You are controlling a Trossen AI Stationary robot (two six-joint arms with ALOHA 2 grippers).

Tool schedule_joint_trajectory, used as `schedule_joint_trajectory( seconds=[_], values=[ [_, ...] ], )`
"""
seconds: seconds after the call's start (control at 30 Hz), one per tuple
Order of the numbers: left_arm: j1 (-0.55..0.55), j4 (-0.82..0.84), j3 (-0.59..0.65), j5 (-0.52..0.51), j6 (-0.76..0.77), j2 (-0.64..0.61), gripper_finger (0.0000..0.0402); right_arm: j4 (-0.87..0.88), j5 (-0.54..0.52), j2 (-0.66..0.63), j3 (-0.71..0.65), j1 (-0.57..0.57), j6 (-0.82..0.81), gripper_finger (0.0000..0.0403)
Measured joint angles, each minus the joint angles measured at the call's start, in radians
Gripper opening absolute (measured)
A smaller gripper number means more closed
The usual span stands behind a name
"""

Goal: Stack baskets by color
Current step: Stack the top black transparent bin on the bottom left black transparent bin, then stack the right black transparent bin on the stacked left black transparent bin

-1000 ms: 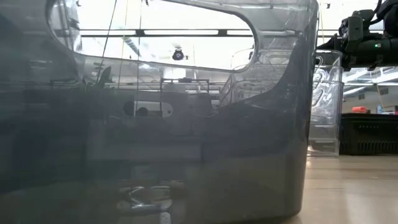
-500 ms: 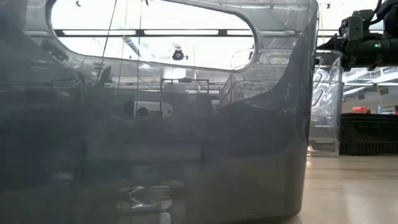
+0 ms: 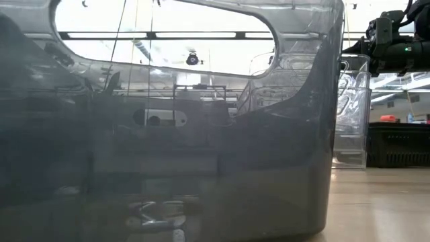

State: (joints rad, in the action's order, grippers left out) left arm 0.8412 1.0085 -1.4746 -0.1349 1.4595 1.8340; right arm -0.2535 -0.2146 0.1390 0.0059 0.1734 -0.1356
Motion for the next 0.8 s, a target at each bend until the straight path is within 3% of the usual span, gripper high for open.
schedule_joint_trajectory(
  seconds=[0.13, 0.27, 0.37, 0.67, 0.8],
  values=[
    [-0.044, -0.002, 0.000, 0.020, -0.008, -0.003, 0.0173, 0.000, 0.000, 0.000, 0.000, 0.000, 0.000, 0.0086],
    [-0.107, -0.002, 0.000, -0.005, -0.030, -0.008, 0.0190, 0.000, 0.000, 0.000, 0.000, 0.000, 0.000, 0.0086],
    [-0.157, 0.001, 0.000, 0.013, -0.084, -0.008, 0.0187, 0.000, 0.000, 0.000, 0.000, 0.000, 0.000, 0.0086],
    [-0.263, -0.013, 0.000, 0.222, -0.208, -0.058, 0.0156, 0.000, 0.000, 0.000, 0.000, 0.000, 0.000, 0.0086],
    [-0.294, -0.043, -0.001, 0.218, -0.235, -0.095, 0.0147, 0.000, 0.000, 0.000, 0.000, 0.000, 0.000, 0.0086]
  ],
)
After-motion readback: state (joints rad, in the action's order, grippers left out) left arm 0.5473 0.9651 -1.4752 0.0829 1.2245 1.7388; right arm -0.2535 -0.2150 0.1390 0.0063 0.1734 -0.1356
